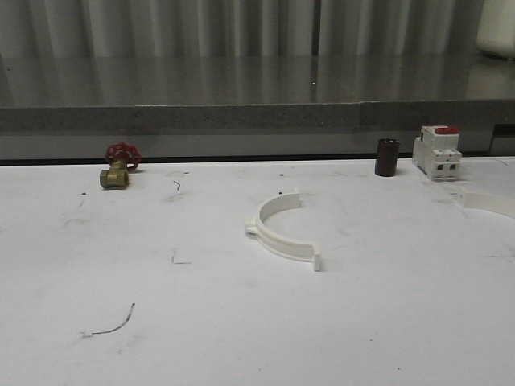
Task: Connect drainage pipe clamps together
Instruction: 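Reach the right gripper to the second white half-ring clamp and grasp it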
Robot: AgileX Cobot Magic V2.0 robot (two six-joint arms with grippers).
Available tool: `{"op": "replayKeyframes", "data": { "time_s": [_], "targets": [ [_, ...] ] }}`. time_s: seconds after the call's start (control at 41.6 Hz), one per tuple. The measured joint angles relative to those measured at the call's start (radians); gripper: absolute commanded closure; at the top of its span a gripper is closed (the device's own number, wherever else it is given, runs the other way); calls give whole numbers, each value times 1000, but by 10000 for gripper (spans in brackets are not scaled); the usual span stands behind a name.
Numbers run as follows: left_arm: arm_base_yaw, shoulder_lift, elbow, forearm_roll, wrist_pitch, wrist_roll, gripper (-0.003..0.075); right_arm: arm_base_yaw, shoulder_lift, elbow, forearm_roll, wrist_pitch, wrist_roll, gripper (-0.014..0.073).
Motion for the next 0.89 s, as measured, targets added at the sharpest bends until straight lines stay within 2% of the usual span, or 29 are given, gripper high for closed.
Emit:
{"op": "replayKeyframes", "data": {
  "time_s": [0.409,0.89],
  "targets": [
    [0,0,0,0,0,0,385,-17,404,-251,8,-2,-78,148],
    [0,0,0,0,0,0,386,-26,598,-299,32,-66,-96,165]
  ]
}}
